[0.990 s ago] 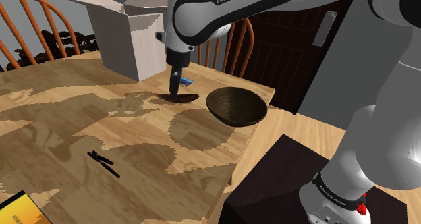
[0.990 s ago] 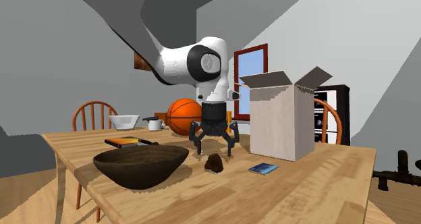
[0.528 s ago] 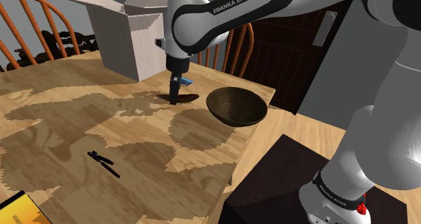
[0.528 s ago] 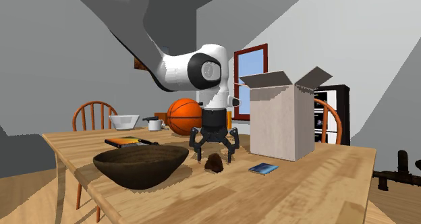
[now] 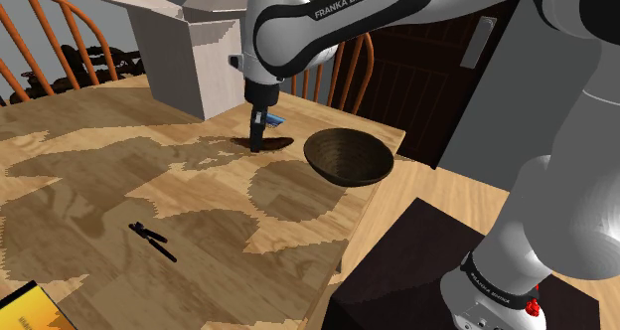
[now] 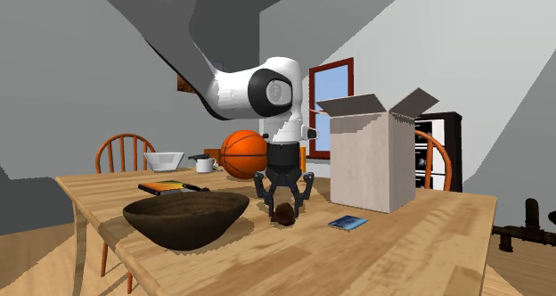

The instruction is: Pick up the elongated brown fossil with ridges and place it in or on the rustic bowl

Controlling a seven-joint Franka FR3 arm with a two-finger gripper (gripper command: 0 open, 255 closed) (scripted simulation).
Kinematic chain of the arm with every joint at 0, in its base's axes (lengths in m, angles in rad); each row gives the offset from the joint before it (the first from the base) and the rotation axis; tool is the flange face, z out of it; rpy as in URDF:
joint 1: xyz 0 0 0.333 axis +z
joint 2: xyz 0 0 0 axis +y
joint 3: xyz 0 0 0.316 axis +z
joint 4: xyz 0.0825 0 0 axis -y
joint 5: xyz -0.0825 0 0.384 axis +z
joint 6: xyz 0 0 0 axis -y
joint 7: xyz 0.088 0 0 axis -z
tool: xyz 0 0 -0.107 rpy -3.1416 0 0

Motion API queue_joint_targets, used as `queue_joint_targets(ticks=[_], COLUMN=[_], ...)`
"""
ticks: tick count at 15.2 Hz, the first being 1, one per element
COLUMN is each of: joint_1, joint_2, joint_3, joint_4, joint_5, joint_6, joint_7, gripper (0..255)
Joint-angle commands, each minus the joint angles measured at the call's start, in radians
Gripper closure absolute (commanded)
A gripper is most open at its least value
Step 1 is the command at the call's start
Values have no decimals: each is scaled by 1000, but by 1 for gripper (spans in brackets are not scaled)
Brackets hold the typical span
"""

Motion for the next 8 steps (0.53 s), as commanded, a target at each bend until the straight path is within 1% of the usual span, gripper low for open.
queue_joint_targets(ticks=[1, 6, 8], joint_1=[0, 1, 1], joint_2=[1, 4, -6], joint_3=[1, 1, 1], joint_4=[-3, -2, 14], joint_5=[1, 0, 1], joint_6=[-2, -1, -26], joint_7=[0, 1, 2], gripper=[255, 255, 255])
